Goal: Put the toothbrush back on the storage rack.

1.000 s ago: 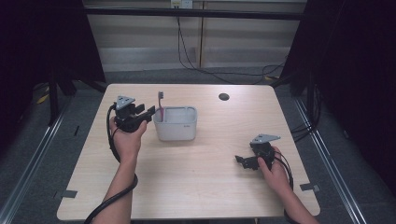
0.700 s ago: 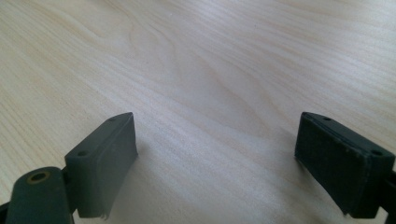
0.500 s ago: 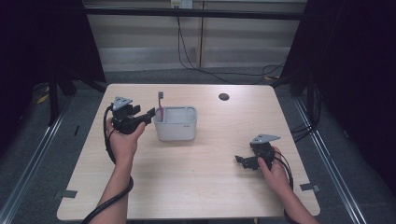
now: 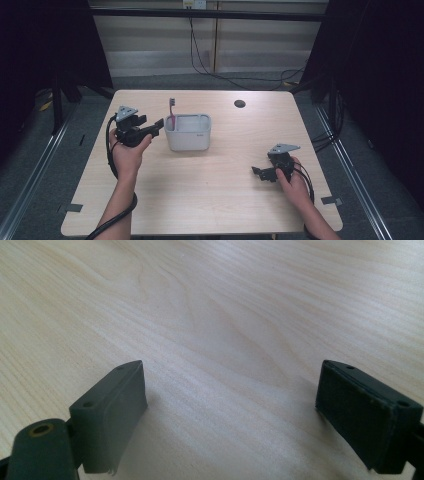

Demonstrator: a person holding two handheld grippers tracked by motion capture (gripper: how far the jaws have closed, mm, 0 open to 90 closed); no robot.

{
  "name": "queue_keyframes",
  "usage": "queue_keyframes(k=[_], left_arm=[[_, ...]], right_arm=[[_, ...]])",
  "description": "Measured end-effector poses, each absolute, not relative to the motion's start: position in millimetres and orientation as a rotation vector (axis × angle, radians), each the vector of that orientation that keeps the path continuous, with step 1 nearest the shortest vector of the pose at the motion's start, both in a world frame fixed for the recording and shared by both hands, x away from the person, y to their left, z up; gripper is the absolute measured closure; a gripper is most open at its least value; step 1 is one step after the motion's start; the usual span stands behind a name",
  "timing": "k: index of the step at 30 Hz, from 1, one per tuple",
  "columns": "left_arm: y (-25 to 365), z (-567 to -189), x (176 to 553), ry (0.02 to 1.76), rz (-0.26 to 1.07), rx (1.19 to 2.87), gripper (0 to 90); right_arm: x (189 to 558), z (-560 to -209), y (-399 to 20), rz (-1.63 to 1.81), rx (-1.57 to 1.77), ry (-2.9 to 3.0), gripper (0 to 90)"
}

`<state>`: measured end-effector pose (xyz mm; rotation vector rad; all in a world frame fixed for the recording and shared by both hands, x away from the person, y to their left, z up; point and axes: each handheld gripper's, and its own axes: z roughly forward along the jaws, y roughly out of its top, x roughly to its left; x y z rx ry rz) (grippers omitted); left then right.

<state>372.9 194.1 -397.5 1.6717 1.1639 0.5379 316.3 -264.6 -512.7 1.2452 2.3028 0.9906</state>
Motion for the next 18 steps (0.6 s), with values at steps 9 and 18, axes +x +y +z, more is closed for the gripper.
queue_keyframes(k=[9, 18], left_arm=[[197.3, -398.6, 370.4, 1.150, 0.523, 1.684, 29.5], [198.6, -404.8, 365.4, 1.135, 0.513, 1.705, 27.8]], right_arm=[[316.2, -512.7, -264.6, 0.990, 1.245, 2.303, 12.2], [316.2, -512.7, -264.6, 0.990, 1.245, 2.303, 12.2]])
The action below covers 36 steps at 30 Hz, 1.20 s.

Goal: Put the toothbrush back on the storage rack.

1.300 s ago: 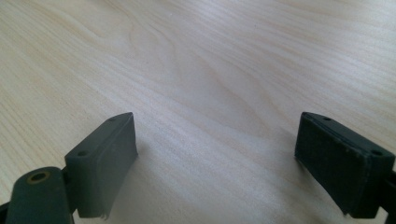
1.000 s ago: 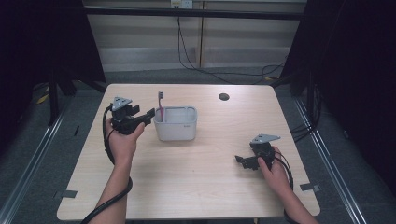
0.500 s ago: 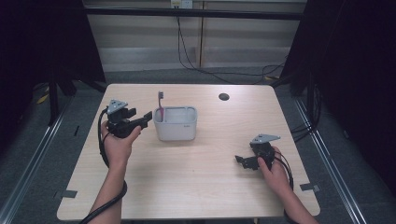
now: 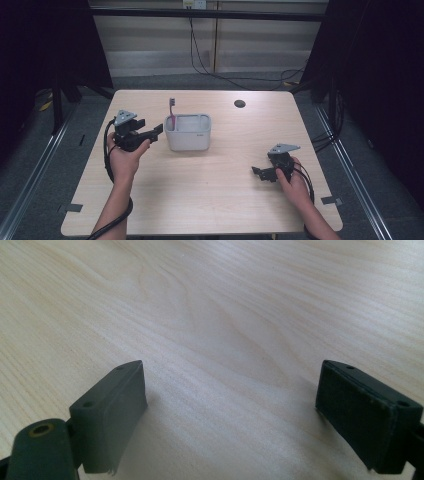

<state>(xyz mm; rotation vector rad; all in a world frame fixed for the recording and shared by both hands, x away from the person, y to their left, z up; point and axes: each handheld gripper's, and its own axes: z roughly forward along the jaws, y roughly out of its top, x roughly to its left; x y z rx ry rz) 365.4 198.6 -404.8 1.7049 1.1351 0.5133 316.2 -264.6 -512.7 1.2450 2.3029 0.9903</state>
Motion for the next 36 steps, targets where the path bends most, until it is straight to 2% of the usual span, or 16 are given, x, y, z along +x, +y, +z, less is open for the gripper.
queue_keyframes(k=[12, 36], left_arm=[[202, -414, 360, 1.139, 0.500, 1.716, 24.8], [221, -427, 349, 1.156, 0.479, 1.736, 24.3]], right_arm=[[316, -513, -265, 0.990, 1.245, 2.303, 12.3], [316, -513, -265, 0.991, 1.245, 2.303, 12.3]])
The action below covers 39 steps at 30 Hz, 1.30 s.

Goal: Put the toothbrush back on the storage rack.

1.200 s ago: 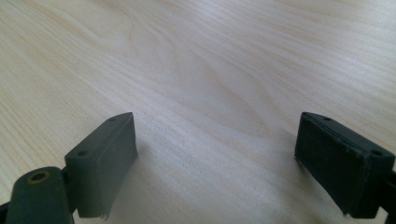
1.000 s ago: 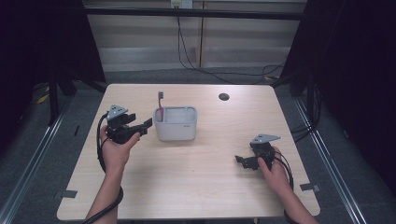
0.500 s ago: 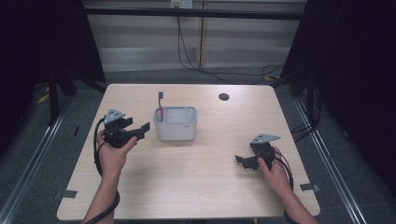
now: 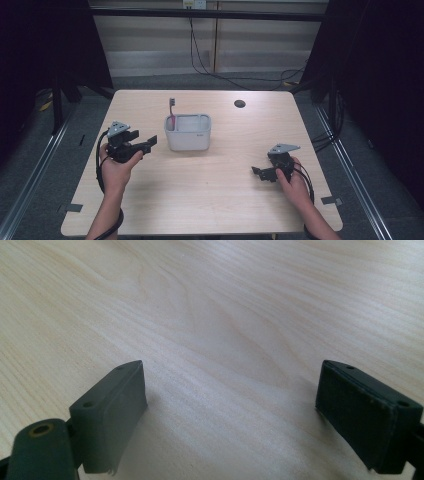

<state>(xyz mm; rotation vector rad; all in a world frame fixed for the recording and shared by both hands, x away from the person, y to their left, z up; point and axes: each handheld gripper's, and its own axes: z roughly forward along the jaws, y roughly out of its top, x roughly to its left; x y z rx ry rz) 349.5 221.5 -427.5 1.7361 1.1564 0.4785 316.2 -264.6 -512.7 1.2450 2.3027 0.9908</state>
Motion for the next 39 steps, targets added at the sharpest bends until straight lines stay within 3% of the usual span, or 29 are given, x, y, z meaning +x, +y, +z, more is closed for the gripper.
queue_keyframes(k=[39], left_arm=[[246, -465, 331, 1.211, 0.438, 1.772, 24.4]], right_arm=[[316, -513, -265, 0.991, 1.246, 2.303, 12.2]])
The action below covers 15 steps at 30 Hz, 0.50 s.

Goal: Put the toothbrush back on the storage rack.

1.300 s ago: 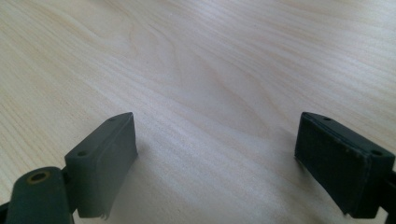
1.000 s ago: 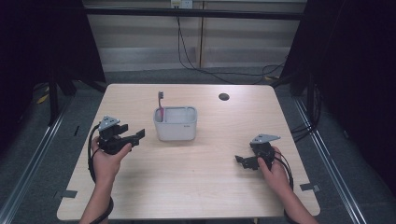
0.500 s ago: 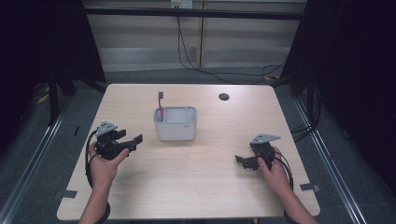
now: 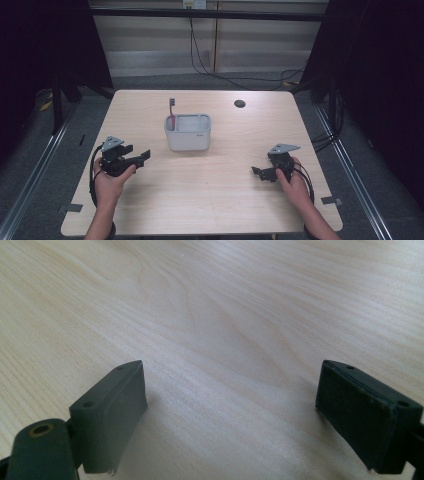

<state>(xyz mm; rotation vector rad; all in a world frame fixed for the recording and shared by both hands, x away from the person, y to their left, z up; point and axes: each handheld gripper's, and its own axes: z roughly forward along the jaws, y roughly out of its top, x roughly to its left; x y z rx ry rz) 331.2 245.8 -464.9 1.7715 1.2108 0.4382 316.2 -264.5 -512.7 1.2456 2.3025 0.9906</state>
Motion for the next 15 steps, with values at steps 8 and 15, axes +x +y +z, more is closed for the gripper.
queue_keyframes(k=[8, 15], left_arm=[[252, -470, 329, 1.215, 0.442, 1.796, 24.5], [256, -477, 327, 1.220, 0.443, 1.818, 24.6]], right_arm=[[316, -513, -265, 0.991, 1.245, 2.303, 12.3], [316, -513, -265, 0.991, 1.246, 2.302, 12.3]])
